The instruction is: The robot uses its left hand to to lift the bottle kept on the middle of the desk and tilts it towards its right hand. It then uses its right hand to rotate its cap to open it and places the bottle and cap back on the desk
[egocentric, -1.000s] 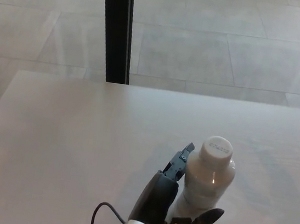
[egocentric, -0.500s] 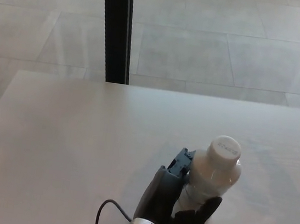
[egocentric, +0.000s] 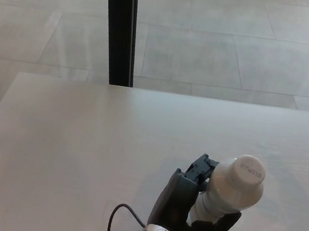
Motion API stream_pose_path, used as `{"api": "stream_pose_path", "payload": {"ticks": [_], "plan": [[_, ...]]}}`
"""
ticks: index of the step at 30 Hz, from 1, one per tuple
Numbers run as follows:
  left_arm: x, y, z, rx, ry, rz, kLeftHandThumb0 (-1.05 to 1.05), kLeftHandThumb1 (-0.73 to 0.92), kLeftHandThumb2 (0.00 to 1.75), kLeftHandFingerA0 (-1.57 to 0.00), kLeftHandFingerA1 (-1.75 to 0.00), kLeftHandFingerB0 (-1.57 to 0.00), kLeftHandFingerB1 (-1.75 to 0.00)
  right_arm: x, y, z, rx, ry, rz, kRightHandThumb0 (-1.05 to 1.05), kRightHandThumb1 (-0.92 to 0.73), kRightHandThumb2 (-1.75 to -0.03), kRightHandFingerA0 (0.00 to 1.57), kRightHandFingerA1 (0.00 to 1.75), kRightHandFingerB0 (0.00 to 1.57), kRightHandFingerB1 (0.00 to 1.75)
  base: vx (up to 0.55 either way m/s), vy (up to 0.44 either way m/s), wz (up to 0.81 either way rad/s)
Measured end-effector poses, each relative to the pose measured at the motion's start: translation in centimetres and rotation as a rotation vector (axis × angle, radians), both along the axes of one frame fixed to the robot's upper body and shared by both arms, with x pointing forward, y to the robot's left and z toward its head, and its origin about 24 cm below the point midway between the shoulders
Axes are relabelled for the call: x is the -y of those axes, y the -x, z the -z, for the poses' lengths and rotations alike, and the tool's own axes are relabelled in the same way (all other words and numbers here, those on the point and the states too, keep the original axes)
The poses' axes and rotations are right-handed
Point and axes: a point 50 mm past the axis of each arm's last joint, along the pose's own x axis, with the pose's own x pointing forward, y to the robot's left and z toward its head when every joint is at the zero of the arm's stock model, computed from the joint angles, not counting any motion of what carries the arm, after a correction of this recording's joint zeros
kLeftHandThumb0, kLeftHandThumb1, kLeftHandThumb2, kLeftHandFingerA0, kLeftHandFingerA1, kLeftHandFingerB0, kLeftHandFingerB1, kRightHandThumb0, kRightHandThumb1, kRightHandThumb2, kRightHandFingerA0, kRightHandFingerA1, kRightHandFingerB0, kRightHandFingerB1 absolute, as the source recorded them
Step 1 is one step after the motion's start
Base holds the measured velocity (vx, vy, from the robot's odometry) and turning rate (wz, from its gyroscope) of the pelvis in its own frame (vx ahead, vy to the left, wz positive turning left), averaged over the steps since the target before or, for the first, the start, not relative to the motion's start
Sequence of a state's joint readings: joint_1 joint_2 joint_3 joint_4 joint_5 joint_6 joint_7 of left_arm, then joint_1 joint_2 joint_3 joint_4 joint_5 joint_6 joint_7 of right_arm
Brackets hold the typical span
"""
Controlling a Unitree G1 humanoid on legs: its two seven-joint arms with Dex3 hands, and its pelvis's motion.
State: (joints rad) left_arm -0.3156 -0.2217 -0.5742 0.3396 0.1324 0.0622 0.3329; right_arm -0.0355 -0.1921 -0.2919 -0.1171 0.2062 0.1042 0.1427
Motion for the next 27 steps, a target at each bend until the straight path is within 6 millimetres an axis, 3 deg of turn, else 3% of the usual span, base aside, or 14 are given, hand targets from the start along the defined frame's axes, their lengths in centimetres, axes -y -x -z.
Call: {"api": "stream_pose_path", "payload": {"ticks": [1,8,9,10,11,12,13,18,19,20,21,24,25,27], "plan": [[0.1,0.0,-0.1,0.006,-0.003,0.002,0.36,0.79,1.47,-1.23,-1.75,-1.00,-1.53,0.0,0.0,0.0,0.000,-0.001,0.003,-0.60,-0.47,-0.84,0.45,0.68,0.34,0.46,0.00,0.000,0.00],[0.3,0.1,-1.6,0.076,-0.036,0.010,0.38,0.70,1.32,-1.06,-1.75,-0.88,-1.50,0.0,0.0,0.0,0.003,-0.001,0.014,-0.56,-0.43,-0.77,0.70,0.70,0.40,0.47,0.00,0.000,0.00],[0.2,0.1,-1.8,0.082,-0.047,0.013,0.38,0.70,1.21,-1.06,-1.65,-0.90,-1.42,0.0,0.0,0.0,0.003,0.000,0.013,-0.61,-0.45,-0.77,0.70,0.70,0.34,0.44,0.00,0.000,0.00],[0.0,0.1,-1.9,0.090,-0.065,0.017,0.34,0.72,1.09,-1.03,-1.61,-0.89,-1.40,-0.1,0.0,0.0,0.005,0.002,0.010,-0.52,-0.53,-0.57,0.71,0.66,0.38,0.33,0.00,0.000,0.00],[-0.5,-0.1,-2.0,0.101,-0.094,0.024,0.38,0.70,1.07,-1.04,-1.58,-0.91,-1.37,-0.2,0.0,-0.1,0.008,0.006,0.004,-0.60,-0.45,-0.77,0.68,0.72,0.31,0.44,0.00,0.000,0.00],[-1.1,-0.3,-2.1,0.114,-0.130,0.028,0.34,0.71,0.96,-0.81,-1.64,-0.77,-1.39,-0.4,0.0,-0.3,0.014,0.014,-0.005,-0.53,-0.53,-0.57,0.68,0.62,0.36,0.32,0.00,0.000,0.00],[-1.7,-0.4,-2.2,0.125,-0.159,0.032,0.32,0.72,0.84,-0.84,-1.57,-0.77,-1.32,-0.6,0.0,-0.4,0.018,0.022,-0.013,-0.53,-0.53,-0.56,0.68,0.62,0.36,0.32,0.00,0.000,0.00],[-4.5,-1.4,-3.1,0.176,-0.320,0.038,0.27,0.66,0.93,-0.85,-1.57,-0.77,-1.29,-1.8,-0.1,-1.2,0.049,0.086,-0.073,-0.55,-0.52,-0.56,0.71,0.62,0.39,0.34,0.00,0.000,0.00],[-4.9,-1.5,-3.2,0.179,-0.343,0.039,0.28,0.63,0.96,-0.85,-1.57,-0.78,-1.29,-2.0,-0.1,-1.3,0.054,0.097,-0.083,-0.66,-0.46,-0.78,0.68,0.69,0.35,0.45,0.00,0.000,0.00],[-5.5,-1.7,-3.4,0.185,-0.379,0.039,0.25,0.65,0.89,-0.83,-1.52,-0.77,-1.25,-2.4,-0.1,-1.6,0.064,0.118,-0.102,-0.64,-0.45,-0.79,0.68,0.71,0.35,0.46,0.00,0.000,0.00],[-6.0,-1.8,-3.5,0.188,-0.410,0.039,0.21,0.64,0.86,-0.96,-1.38,-0.84,-1.12,-2.7,-0.1,-1.9,0.073,0.137,-0.117,-0.56,-0.53,-0.57,0.72,0.67,0.42,0.35,0.00,0.000,0.00],[-7.4,-2.2,-3.9,0.189,-0.497,0.039,0.22,0.67,0.80,-0.94,-1.41,-0.82,-1.14,-3.5,0.1,-2.6,0.101,0.189,-0.154,-0.56,-0.53,-0.56,0.73,0.68,0.42,0.36,0.00,0.000,0.00],[-7.9,-2.3,-3.9,0.183,-0.524,0.039,0.23,0.71,0.83,-0.74,-1.60,-0.73,-1.26,-3.8,0.3,-2.9,0.111,0.207,-0.167,-0.56,-0.53,-0.56,0.73,0.69,0.43,0.36,0.00,0.000,0.00],[-8.4,-2.4,-4.0,0.167,-0.554,0.036,0.26,0.68,0.89,-0.79,-1.61,-0.75,-1.30,-4.2,0.5,-3.1,0.121,0.232,-0.184,-0.57,-0.54,-0.57,0.72,0.69,0.43,0.36,0.00,0.000,0.00]]}}
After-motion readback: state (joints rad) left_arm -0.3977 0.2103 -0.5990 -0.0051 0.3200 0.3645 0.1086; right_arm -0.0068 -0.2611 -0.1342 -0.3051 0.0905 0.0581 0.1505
